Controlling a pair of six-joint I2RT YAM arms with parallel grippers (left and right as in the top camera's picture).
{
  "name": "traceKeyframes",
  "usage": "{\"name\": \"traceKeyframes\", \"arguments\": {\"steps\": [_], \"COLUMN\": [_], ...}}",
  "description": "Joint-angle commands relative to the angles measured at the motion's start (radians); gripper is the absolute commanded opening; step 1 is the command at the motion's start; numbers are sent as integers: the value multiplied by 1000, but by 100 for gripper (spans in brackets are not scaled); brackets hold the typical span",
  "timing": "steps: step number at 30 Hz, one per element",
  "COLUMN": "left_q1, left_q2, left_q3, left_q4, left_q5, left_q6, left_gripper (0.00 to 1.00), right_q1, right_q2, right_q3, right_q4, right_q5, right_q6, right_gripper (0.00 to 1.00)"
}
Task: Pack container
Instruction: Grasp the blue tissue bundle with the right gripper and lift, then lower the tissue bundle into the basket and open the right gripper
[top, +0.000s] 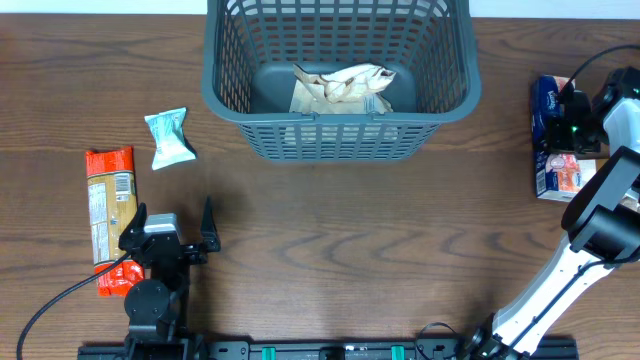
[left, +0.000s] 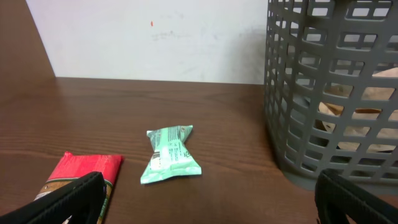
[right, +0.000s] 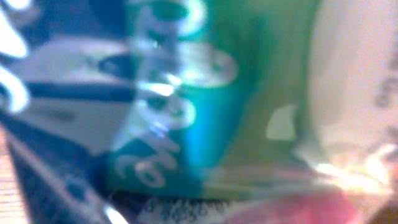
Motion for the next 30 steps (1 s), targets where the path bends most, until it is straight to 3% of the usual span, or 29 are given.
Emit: {"name": "traceKeyframes", "arguments": {"steps": [1,19,26,30], "left_q1": [-2,-2,-2,-2], "left_q2": [-7,-7,-7,-7], "left_q3": [-21,-21,-21,-21], "left_q4": [-37,-37,-37,-37], "left_q5": [-27,-27,-27,-27], "left_q6": [-5,-5,-5,-5], "left_gripper": [99,99,99,99], "right_q1": [35,303,478,607], "right_q2": [-30,-433,-538,-549], "right_q3": [27,306,307,307], "right_q4": [-6,74,56,14], "right_q5": [-60,-67,-289,-283], "right_q6": [56,61,-269,-446], "right_gripper": [5,1,1,1]}}
